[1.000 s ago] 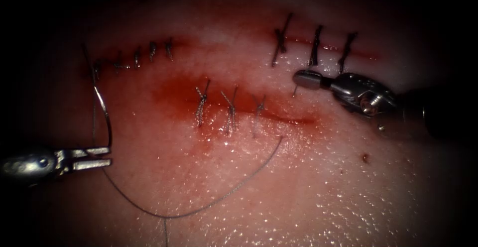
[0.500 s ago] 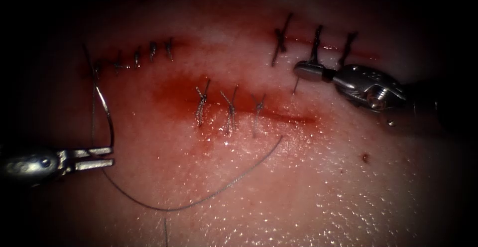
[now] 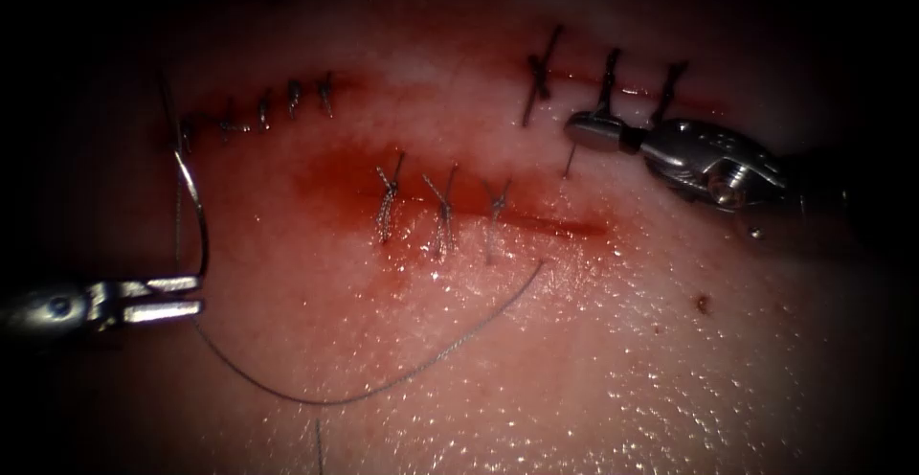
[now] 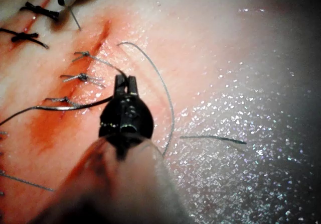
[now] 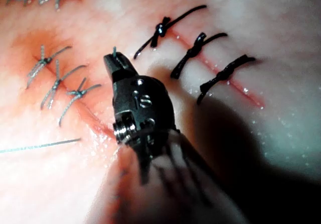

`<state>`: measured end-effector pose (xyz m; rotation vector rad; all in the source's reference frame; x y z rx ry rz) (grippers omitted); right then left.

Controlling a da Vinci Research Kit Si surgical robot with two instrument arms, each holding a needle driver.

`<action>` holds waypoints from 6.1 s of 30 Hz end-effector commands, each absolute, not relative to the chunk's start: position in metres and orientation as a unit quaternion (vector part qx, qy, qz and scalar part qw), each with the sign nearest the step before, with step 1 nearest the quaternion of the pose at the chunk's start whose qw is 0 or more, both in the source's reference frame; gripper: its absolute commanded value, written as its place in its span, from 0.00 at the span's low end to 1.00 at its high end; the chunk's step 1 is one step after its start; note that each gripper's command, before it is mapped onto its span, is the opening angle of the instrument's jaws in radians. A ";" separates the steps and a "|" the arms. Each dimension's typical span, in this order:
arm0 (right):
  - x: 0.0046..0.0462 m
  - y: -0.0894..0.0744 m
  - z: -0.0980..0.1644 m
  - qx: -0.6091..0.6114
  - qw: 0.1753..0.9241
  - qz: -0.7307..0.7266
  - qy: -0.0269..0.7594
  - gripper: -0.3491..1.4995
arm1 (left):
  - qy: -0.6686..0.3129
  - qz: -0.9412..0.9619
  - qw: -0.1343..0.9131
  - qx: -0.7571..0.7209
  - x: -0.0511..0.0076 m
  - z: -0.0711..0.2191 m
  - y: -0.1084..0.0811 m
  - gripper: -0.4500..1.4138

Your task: Wound Closure

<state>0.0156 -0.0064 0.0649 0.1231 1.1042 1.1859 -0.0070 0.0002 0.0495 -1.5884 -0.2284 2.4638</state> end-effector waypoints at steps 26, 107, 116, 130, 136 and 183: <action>0.0147 -0.007 0.065 0.052 0.682 0.512 0.520 0.77 | 0.028 0.858 0.284 -0.426 0.0043 0.057 -0.003 0.92; 0.0202 -0.010 0.065 0.080 0.792 0.247 0.553 0.57 | 0.082 0.930 0.022 -0.357 -0.0159 0.059 0.002 0.00; 0.0194 -0.009 0.063 0.044 0.803 0.277 0.526 0.98 | 0.098 0.925 0.044 -0.366 -0.0211 0.059 0.004 0.00; 0.0179 -0.008 0.059 0.003 0.784 0.300 0.544 0.99 | 0.095 0.922 0.067 -0.369 -0.0207 0.060 0.005 0.00; 0.0186 -0.007 0.056 -0.002 0.782 0.298 0.547 0.99 | 0.098 0.921 0.073 -0.370 -0.0216 0.060 0.005 0.00; 0.0251 -0.011 0.060 -0.027 0.833 0.278 0.478 0.82 | 0.114 0.916 0.073 -0.378 -0.0285 0.063 0.001 0.00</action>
